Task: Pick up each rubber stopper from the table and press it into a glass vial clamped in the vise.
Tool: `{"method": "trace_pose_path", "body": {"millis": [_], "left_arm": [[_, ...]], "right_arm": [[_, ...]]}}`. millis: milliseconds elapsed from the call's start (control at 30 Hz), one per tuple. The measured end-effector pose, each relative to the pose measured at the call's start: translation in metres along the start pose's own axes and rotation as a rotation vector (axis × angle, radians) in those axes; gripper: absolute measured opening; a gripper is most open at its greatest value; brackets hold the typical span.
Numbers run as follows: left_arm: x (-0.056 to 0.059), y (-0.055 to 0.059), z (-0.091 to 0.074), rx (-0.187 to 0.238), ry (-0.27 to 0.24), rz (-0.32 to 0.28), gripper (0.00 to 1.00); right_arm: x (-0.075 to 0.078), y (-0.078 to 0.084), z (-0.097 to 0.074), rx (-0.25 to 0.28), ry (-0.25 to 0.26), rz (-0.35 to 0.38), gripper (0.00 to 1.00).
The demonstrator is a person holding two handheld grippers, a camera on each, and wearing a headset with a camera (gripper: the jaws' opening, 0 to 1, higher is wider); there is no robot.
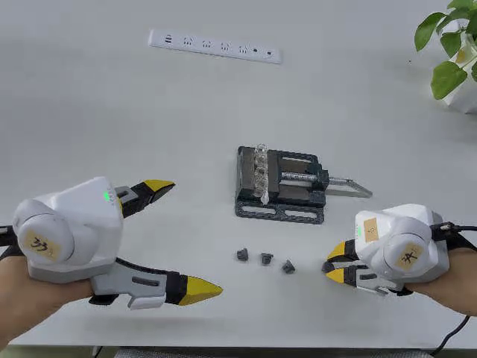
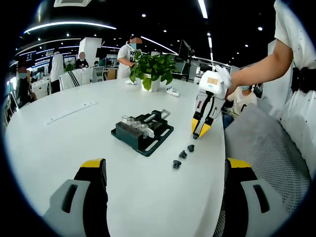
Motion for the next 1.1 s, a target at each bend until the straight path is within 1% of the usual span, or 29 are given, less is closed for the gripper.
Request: {"method": "trace_pose_path", "body": {"millis": [267, 600, 933, 1100], "left_arm": [[0.000, 0.001, 0.000, -0.001, 0.004, 0.000, 0.99], [0.001, -0.001, 0.001, 0.003, 0.005, 0.004, 0.99], [0.001, -0.001, 0.001, -0.001, 0.010, 0.010, 0.99], [0.000, -0.001, 0.001, 0.000, 0.011, 0.014, 0.99]], "right_arm": [[0.000, 0.000, -0.001, 0.011, -0.002, 0.008, 0.07], [0.003, 0.001, -0.008, 0.034, 0.000, 0.038, 0.07], [0.010, -0.015, -0.023, 0.071, 0.003, 0.048, 0.07], [0.014, -0.028, -0.033, 0.092, 0.001, 0.042, 0.07]]}}
Point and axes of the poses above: the centre of the closed fingertips' face, and the gripper's own axes: z roughly forward along the fingers, x roughly to its right, y roughly out of its underside, the point moved 8 cm from there along -z, roughly backward along the fingers, and after that the axes turned 9 degrees about y, right-handed, at the moved point
